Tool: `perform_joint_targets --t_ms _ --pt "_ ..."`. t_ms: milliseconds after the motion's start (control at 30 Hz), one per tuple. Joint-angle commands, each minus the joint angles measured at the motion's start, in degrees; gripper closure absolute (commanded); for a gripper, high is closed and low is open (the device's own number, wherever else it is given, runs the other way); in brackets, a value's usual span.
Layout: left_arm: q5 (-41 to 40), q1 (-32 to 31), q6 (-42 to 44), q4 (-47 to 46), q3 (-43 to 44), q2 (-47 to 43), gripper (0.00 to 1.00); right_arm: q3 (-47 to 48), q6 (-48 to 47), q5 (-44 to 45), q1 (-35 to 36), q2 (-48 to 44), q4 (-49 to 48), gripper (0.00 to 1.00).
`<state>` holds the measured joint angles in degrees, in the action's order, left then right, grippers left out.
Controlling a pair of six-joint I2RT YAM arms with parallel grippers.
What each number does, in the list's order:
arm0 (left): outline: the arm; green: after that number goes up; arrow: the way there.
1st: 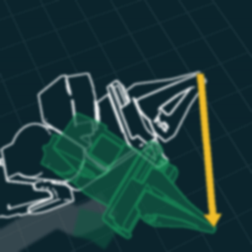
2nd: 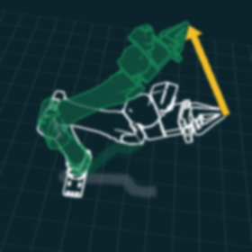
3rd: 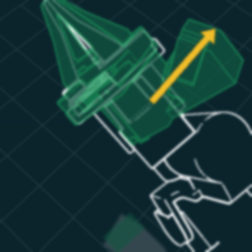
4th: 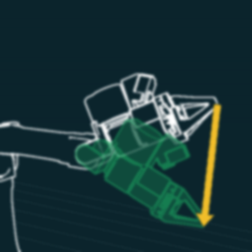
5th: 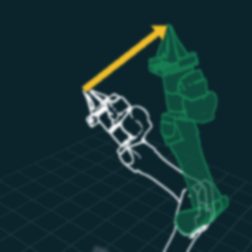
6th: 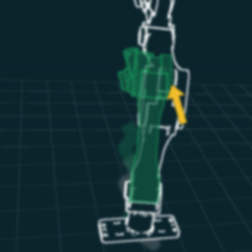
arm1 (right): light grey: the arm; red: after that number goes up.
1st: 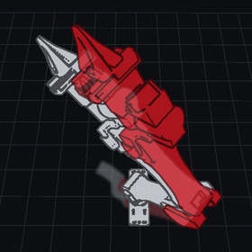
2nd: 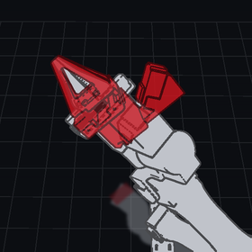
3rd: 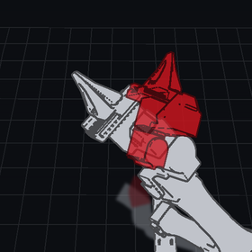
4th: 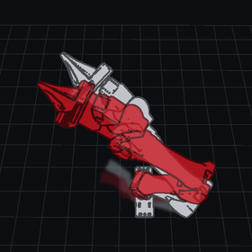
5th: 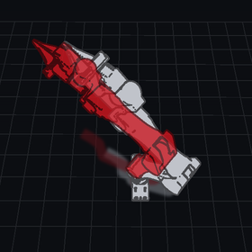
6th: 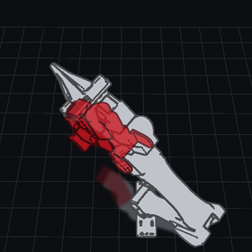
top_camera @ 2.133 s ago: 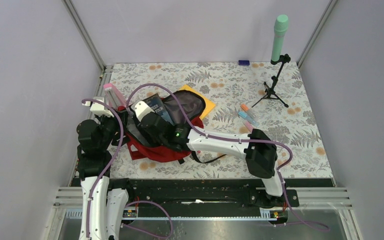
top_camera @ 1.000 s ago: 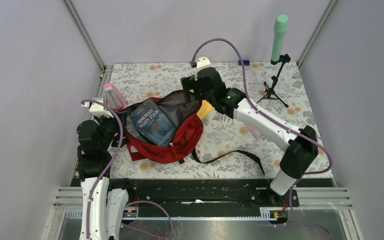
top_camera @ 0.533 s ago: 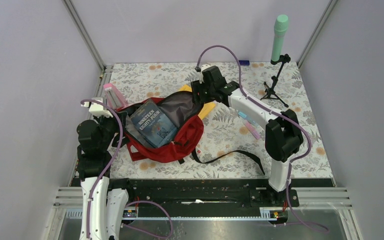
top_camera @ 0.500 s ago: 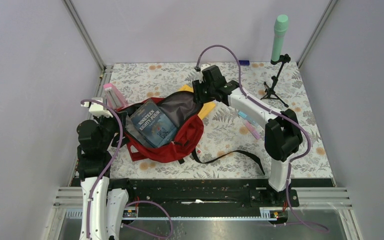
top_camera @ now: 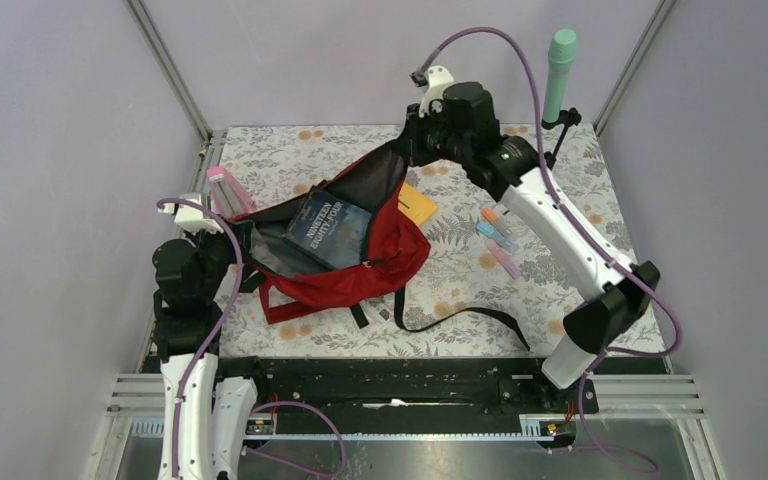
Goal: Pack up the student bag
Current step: Adjust the student bag at the center of the board.
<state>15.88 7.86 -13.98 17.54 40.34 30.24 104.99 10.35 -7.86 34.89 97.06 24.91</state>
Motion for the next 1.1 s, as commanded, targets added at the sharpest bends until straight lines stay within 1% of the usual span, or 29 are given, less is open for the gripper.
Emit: perform_joint_targets --t_ms 0,167,367,433,567,667,800,933,1033,1067 --pt "-2.0 0.0 -1.7 -4.7 5.2 -0.2 1.0 1.7 0.9 1.3 -0.8 -6.0 -6.2 1.0" --pt "3.4 0.0 -3.3 -3.5 11.5 0.7 1.0 -1.8 4.9 -0.1 -0.7 -10.6 -12.8 1.0" --pt "8.3 0.0 -6.4 -5.2 18.4 1.3 1.0 -2.7 4.7 1.2 1.1 -13.6 -17.1 1.0" --pt "9.5 0.0 -7.5 -6.0 20.4 1.4 1.0 -2.6 3.1 2.9 2.8 -13.6 -17.0 1.0" --pt "12.7 0.0 -11.0 -10.5 21.5 2.0 1.0 -1.9 -1.7 9.3 7.8 -12.0 -15.6 1.0" --pt "15.0 0.0 -11.8 -11.0 21.4 3.1 1.0 -2.4 -2.3 11.8 10.2 -10.6 -15.7 1.0" --pt "11.4 0.0 -9.5 -7.8 18.9 2.2 1.0 -4.1 -2.1 12.1 11.9 -10.2 -15.8 1.0" --pt "3.1 0.0 -7.2 -4.8 15.6 0.2 1.0 -6.5 -1.1 11.1 13.1 -9.7 -15.7 1.0" --pt "-4.4 0.0 -6.0 -3.1 13.6 -0.9 1.0 -8.5 -1.2 11.6 13.4 -9.5 -15.2 0.92" --pt "-7.3 0.0 -5.6 -2.6 12.9 -1.2 1.0 -9.4 -1.4 12.3 13.4 -9.7 -15.2 0.84"
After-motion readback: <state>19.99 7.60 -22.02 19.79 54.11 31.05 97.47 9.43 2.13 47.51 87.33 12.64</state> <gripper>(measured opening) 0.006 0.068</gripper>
